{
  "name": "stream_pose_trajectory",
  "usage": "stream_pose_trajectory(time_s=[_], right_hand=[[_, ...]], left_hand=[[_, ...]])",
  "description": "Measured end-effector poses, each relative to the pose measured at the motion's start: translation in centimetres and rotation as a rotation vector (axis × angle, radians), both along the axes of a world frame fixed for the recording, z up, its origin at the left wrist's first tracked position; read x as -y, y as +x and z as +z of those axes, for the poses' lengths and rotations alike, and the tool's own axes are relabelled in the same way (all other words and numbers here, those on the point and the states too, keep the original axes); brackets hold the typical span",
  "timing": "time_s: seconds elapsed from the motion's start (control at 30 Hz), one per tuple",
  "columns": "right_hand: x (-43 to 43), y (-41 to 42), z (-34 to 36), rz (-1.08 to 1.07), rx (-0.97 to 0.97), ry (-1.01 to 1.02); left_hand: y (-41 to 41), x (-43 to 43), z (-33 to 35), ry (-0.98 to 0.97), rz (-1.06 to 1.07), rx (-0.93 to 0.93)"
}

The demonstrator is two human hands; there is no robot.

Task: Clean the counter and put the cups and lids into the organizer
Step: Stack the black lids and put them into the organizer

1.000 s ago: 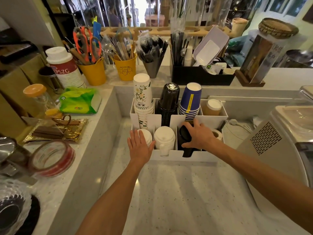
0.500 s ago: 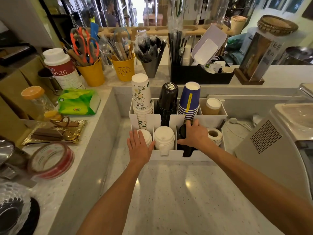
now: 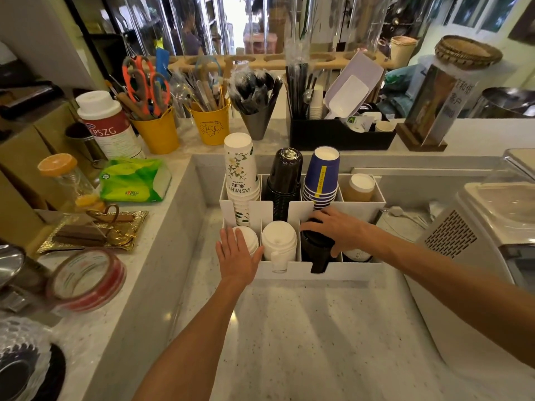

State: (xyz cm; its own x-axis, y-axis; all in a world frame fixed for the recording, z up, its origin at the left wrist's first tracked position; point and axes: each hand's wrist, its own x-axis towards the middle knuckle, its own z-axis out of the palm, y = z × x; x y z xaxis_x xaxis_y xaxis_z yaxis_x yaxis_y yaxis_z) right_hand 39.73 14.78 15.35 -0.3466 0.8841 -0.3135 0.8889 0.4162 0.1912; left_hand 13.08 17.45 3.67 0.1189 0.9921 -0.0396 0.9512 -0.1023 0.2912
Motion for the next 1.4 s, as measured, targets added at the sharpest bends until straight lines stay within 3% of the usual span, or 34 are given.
stream_pose_trajectory(time_s=[0.27, 0.53, 0.67, 0.77, 0.83, 1.1, 1.3, 1.4], right_hand=[[-0.7, 0.6, 0.8, 0.201, 0.059, -0.016], [0.2, 0.8, -0.6, 0.199, 0.025, 0.063], [1.4, 0.7, -1.7, -0.031, -0.227, 0.064], [2.8, 0.1, -2.4, -0.331, -0.519, 0.268], [3.3, -0.5, -2.8, -0.504, -0.613, 0.305], [2.4, -0.4, -3.3, -0.553, -0.572, 0.154], [2.7, -0.9, -3.3, -0.582, -0.556, 0.281], [2.8, -1.0, -3.3, -0.576, -0.577, 0.235]], left_hand=[[0.0, 0.1, 0.0, 0.007, 0.001, 0.008], [0.0, 0.1, -0.2, 0.045, -0.001, 0.029], [-0.1, 0.0, -0.4, 0.03, 0.0, 0.007], [-0.1, 0.0, -0.5, 0.031, 0.0, 0.005], [0.0, -0.1, -0.7, 0.033, 0.003, 0.014], [-0.1, -0.1, -0.9, 0.044, 0.006, 0.042], [-0.1, 0.0, -0.7, 0.051, 0.008, 0.049], [-0.1, 0.0, -0.7, 0.045, 0.008, 0.054]])
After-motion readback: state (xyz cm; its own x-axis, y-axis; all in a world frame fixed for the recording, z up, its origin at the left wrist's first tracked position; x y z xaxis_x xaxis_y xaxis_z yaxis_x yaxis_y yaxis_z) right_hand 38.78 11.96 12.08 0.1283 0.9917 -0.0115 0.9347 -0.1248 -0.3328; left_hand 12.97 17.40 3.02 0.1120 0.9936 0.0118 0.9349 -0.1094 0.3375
